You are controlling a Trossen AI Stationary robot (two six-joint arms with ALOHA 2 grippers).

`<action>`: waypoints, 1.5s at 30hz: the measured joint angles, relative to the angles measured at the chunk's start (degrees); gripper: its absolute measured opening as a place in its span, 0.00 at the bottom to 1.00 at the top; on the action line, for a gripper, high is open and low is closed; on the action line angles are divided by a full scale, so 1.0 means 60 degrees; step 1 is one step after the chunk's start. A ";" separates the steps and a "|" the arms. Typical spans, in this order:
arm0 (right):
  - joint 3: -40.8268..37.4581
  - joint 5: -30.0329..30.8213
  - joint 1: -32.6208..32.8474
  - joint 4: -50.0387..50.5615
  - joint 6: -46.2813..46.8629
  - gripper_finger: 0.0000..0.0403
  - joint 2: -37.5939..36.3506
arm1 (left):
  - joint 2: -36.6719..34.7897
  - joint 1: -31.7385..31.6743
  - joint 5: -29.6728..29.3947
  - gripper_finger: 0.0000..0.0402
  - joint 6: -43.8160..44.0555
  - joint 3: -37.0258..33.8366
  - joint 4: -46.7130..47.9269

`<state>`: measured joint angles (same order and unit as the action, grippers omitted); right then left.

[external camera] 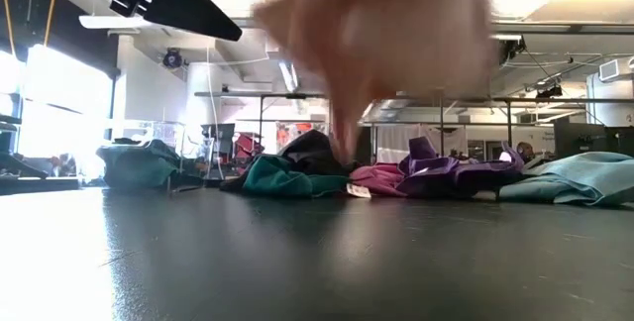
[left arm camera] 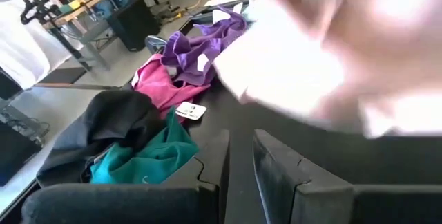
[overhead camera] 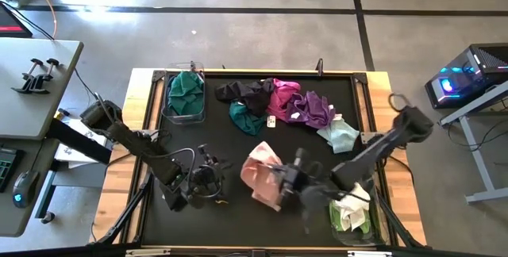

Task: Sort towels by color in basket
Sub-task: Put the brown towel into the bottom transparent bin

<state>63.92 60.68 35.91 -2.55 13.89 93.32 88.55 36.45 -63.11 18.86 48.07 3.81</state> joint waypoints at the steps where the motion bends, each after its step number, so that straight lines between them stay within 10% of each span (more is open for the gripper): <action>1: 0.0252 0.0550 0.0351 0.0564 -0.0001 0.01 -0.0241 | 0.0000 0.0000 -0.0001 0.13 0.0001 0.0000 0.0003; 5: 0.1548 0.2334 0.1705 0.3563 0.1139 0.02 -0.0986 | 0.0000 -0.0007 -0.0007 0.13 0.0002 0.0000 -0.0021; 10: 0.3697 0.2201 0.2965 0.7756 0.4425 0.01 -0.1451 | 0.0000 -0.0007 -0.0066 0.13 0.0001 0.0000 -0.0071; 18: 0.5462 -0.2399 0.3462 1.5504 1.3114 0.01 -0.1188 | 0.0004 -0.0007 -0.0080 0.13 0.0002 0.0000 -0.0076; 28: 0.2936 -0.8077 0.3897 1.5436 1.7572 0.02 -0.0870 | 0.0004 -0.0011 -0.0088 0.13 -0.0066 0.0000 -0.0065; 45: -0.0172 -0.9616 0.4263 1.3685 1.8603 0.12 -0.0873 | 0.0007 -0.0157 -0.0095 0.13 -0.0082 0.0000 -0.0185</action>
<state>62.89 2.98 61.49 79.57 125.51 88.09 88.60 35.50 -63.68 18.37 48.07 2.70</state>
